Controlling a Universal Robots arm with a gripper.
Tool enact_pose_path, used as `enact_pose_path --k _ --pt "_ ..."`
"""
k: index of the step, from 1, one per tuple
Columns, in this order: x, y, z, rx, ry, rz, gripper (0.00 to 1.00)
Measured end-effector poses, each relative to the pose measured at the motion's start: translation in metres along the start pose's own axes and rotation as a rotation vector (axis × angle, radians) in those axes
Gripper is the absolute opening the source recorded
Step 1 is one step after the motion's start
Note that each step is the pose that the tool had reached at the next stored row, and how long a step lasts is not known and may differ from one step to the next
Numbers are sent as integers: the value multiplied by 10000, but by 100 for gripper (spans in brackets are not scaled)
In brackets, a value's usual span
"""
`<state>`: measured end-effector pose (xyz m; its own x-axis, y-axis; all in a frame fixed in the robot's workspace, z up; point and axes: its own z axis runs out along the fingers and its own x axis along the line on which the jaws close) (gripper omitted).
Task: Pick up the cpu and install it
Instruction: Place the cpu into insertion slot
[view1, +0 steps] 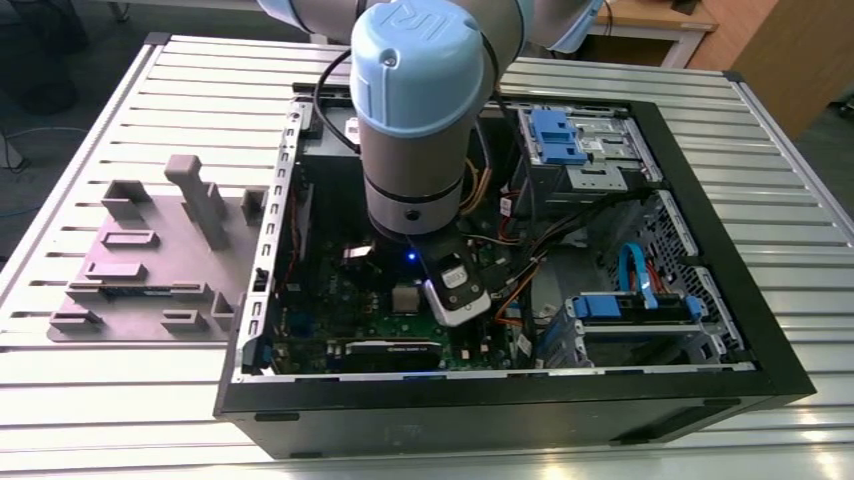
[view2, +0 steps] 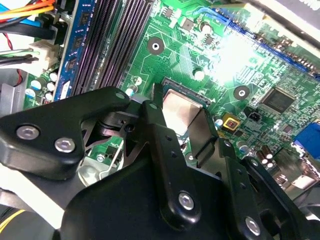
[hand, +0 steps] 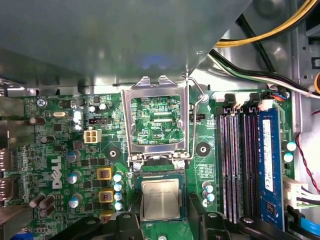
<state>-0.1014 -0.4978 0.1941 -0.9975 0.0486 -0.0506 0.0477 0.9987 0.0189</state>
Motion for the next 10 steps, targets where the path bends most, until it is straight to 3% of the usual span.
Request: enact_pose_path --k 10 --pt "-2 0 -46 3 1 0 47"
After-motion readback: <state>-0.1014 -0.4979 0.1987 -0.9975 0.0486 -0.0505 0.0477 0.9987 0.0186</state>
